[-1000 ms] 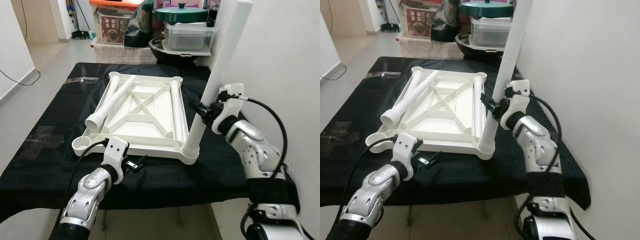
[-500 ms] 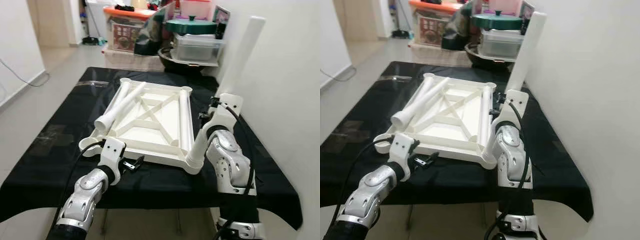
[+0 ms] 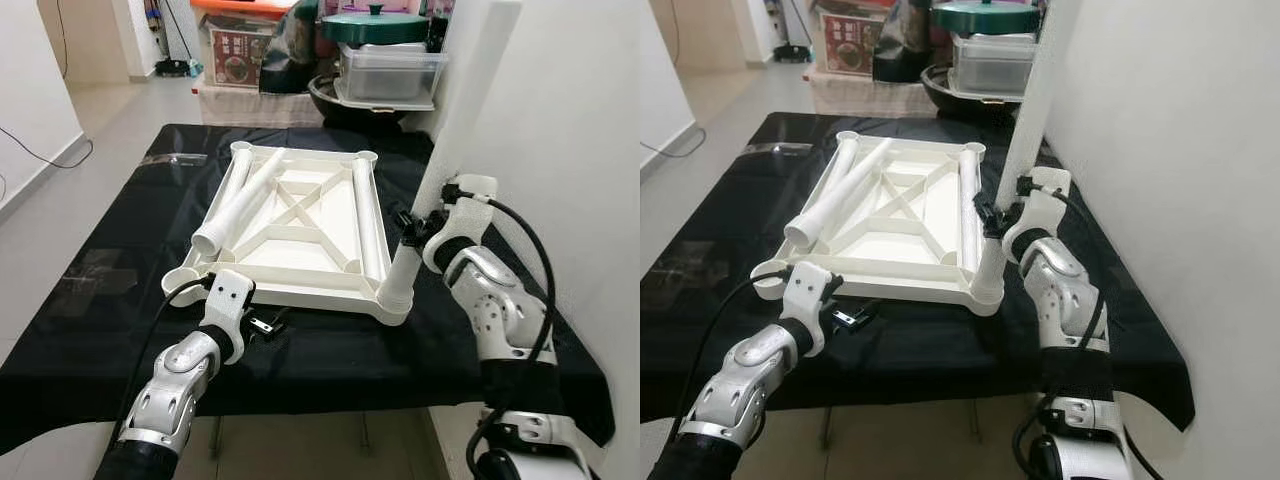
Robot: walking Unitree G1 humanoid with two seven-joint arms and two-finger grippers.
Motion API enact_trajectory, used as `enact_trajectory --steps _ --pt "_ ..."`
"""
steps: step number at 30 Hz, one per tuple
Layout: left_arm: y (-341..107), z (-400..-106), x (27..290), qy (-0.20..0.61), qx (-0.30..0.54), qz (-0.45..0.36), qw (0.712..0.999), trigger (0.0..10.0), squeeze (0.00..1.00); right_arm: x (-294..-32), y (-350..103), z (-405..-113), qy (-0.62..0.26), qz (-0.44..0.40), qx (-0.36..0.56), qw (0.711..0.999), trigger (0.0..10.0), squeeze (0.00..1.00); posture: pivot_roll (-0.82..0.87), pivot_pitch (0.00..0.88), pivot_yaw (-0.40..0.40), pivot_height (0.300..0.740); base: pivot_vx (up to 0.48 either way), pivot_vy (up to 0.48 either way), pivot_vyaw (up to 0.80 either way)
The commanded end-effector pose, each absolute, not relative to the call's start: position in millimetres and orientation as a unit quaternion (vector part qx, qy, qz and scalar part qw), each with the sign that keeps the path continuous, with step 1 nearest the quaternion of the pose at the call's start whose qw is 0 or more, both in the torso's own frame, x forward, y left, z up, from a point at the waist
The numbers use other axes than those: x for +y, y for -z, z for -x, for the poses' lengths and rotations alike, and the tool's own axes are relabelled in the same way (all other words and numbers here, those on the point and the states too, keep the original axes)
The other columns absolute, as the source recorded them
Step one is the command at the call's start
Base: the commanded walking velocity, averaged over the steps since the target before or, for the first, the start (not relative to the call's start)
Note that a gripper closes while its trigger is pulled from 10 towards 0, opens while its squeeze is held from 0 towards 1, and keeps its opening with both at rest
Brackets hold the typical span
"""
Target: Building children table
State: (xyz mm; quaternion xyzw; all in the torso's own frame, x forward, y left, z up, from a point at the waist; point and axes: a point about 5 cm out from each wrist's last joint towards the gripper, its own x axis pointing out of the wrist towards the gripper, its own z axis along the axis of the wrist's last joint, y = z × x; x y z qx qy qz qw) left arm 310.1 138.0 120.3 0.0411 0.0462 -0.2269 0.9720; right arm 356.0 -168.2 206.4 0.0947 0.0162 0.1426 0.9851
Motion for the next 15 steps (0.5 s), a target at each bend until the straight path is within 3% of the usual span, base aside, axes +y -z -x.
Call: enact_trajectory --steps 1,2,8,9,10,11,13,15 --pt "-119 -311 136 0.229 0.047 -0.044 0.971 10.0 0.0 -165 -188 -355 -0.172 -0.088 0.041 0.98 2.0 0.0 0.05 0.0 -0.104 0.74 0.0 0.0 0.0" --pt "-120 -312 136 0.229 0.046 -0.045 0.971 10.0 0.0 -162 -181 -355 -0.187 -0.087 0.047 0.977 0.0 0.0 0.05 0.0 -0.105 0.74 0.0 0.0 0.0" --pt "-119 -311 140 0.226 0.046 -0.049 0.972 10.0 0.0 -153 -169 -357 -0.199 -0.091 0.057 0.974 0.0 0.0 0.07 0.0 -0.111 0.74 0.0 0.0 0.0" --pt "-119 -311 141 0.225 0.047 -0.05 0.972 10.0 0.0 -157 -163 -361 -0.145 -0.106 0.073 0.981 0.0 0.0 0.06 0.0 -0.11 0.74 0.0 0.0 0.0" --pt "-119 -311 141 0.225 0.047 -0.05 0.972 10.0 0.0 -157 -163 -361 -0.145 -0.106 0.073 0.981 0.0 0.0 0.06 0.0 -0.11 0.74 0.0 0.0 0.0" --pt "-118 -309 140 0.224 0.048 -0.049 0.972 10.0 0.0 -172 -150 -363 -0.004 -0.12 0.103 0.987 0.0 0.0 0.06 0.0 -0.112 0.74 0.0 0.0 0.0" --pt "-118 -309 140 0.224 0.048 -0.049 0.972 10.0 0.0 -172 -150 -363 -0.004 -0.12 0.103 0.987 0.0 0.0 0.06 0.0 -0.112 0.74 0.0 0.0 0.0" --pt "-118 -308 137 0.226 0.047 -0.047 0.972 10.0 0.0 -183 -140 -356 0.112 -0.119 0.12 0.979 0.0 0.0 0.07 0.0 -0.113 0.74 0.0 0.0 0.0"
